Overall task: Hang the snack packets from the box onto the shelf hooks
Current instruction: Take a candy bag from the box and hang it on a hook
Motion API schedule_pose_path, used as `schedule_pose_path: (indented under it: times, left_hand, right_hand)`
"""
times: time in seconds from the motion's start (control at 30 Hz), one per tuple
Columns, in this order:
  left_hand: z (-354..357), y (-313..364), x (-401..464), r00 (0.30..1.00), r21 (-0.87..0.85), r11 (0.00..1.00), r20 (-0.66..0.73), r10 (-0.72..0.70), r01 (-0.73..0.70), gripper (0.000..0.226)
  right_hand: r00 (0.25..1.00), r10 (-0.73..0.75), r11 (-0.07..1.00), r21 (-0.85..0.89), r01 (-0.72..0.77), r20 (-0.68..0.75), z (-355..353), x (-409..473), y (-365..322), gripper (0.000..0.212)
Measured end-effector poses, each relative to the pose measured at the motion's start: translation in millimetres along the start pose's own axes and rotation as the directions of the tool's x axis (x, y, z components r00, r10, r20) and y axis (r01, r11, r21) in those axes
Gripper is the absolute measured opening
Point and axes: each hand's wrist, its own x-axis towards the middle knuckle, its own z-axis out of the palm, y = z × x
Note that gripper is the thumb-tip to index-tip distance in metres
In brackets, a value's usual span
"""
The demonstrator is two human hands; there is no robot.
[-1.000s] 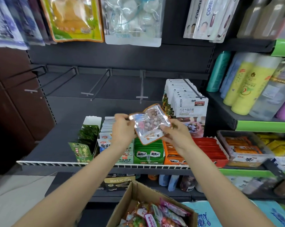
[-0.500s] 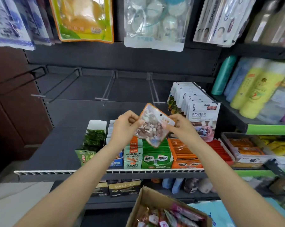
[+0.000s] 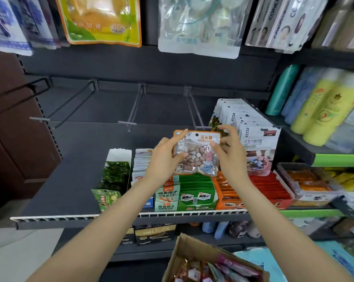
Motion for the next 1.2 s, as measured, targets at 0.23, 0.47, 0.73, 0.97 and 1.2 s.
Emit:
schedule_pose_path:
  times: [0.23,0.47,0.73,0.97,1.2]
  left_hand:
    - [6,-3,5,1.000,0.024,1.000,-0.030,0.008,-0.008,0.062]
    - [14,-8,17,0.998,0.082,0.996,-0.070,-0.012,0.018,0.063]
    - [31,-25,95,0.992,0.126,0.987,-0.081,-0.094,0.104,0.065]
    - [33,-44,184,0.976,0.077,0.974,0.033,-0.217,0.214,0.066]
    - [28,-54,196,0.977,0.035,0.978,0.064,-0.206,0.204,0.060]
  right_hand:
    - [0.994,-0.111,0.983,-0.145,0.113,0.022,5,1,17,0.039]
    - [0.993,-0.075,0.977,-0.192,0.092,0.092,11,12,23,0.050]
    - [0.985,0.000,0.951,-0.306,0.053,0.171,42,83,34,0.058]
    - [0.981,0.119,0.955,-0.286,-0.073,0.150,82,179,71,0.040]
    - [0.982,0.156,0.973,-0.190,-0.134,0.108,90,196,70,0.032]
